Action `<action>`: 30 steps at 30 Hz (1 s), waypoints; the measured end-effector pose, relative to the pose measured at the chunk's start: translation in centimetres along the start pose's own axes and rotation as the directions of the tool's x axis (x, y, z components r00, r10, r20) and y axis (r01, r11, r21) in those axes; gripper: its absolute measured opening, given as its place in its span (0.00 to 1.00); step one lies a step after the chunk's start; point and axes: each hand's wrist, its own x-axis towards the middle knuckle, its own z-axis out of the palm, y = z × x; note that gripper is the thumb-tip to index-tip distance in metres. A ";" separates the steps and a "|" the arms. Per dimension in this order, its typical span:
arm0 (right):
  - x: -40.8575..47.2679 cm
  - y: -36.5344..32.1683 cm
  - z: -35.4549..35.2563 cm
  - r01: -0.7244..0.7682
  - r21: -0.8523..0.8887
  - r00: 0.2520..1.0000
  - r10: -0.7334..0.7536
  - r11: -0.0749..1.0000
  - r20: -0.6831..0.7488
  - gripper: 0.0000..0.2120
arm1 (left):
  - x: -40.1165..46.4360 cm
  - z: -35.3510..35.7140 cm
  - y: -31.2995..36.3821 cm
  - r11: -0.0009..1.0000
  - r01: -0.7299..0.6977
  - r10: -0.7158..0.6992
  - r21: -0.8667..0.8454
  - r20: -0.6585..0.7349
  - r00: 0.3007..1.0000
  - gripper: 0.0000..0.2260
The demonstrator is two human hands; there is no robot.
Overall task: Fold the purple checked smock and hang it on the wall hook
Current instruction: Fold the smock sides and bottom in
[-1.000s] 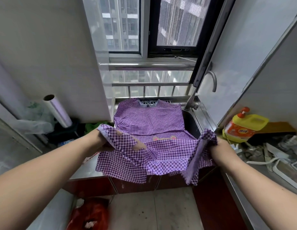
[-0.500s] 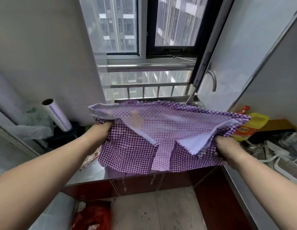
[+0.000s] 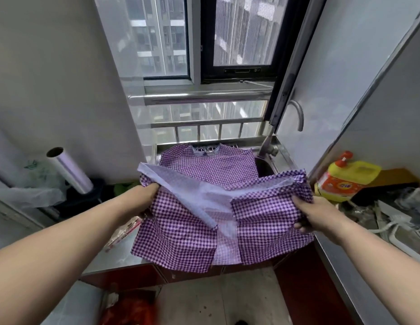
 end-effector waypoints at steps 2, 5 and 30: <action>1.4 0.0 -0.6 0.085 -0.076 0.996 -0.087 0.993 -0.019 0.11 | 1.0 0.3 0.2 0.999 -0.024 0.024 0.040 0.005 1.000 0.14; 4.2 -0.2 -1.3 0.123 -0.080 0.991 -0.127 0.989 -0.047 0.11 | 1.8 0.7 1.1 1.000 -0.023 0.024 0.013 -0.094 0.995 0.14; 32.1 -10.0 7.2 -0.134 0.153 0.960 0.166 0.979 -0.223 0.08 | 29.9 -0.7 5.0 0.991 0.136 -0.130 0.004 -0.280 0.951 0.20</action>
